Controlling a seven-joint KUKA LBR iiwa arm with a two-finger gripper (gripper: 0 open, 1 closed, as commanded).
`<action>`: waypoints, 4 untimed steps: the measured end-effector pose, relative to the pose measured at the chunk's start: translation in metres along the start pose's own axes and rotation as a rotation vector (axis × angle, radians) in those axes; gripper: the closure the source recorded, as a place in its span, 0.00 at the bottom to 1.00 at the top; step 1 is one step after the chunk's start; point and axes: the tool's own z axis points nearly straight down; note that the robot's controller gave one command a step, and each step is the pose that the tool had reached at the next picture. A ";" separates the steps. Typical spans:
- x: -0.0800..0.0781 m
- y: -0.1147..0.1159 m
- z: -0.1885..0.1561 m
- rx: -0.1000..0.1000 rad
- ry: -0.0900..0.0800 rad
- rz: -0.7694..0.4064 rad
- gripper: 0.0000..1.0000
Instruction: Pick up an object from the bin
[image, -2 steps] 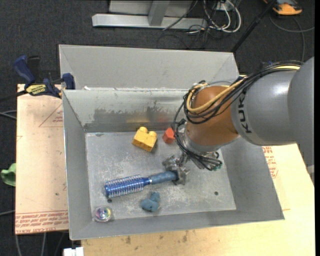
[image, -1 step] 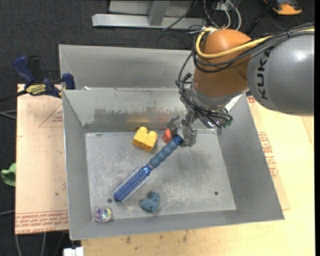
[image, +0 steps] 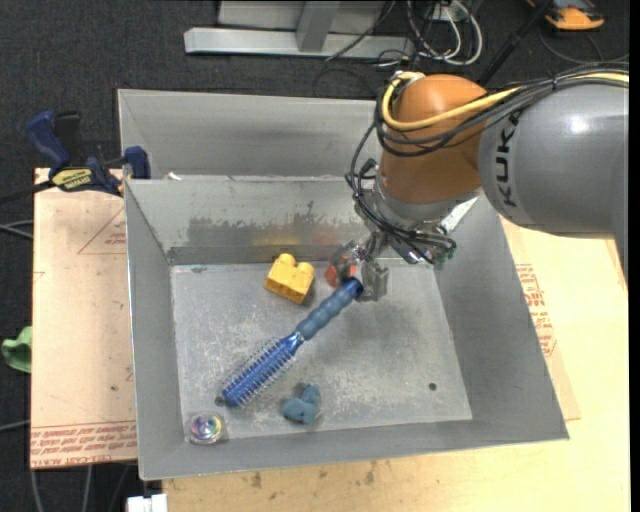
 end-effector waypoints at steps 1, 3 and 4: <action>0.005 0.002 -0.055 0.006 -0.008 -0.030 1.00; 0.032 0.046 -0.012 0.000 -0.001 0.161 0.00; 0.041 0.045 0.088 -0.003 0.005 0.185 0.00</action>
Offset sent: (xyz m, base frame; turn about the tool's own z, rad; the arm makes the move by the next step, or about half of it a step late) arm -0.0073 -0.0026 0.0517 -0.0332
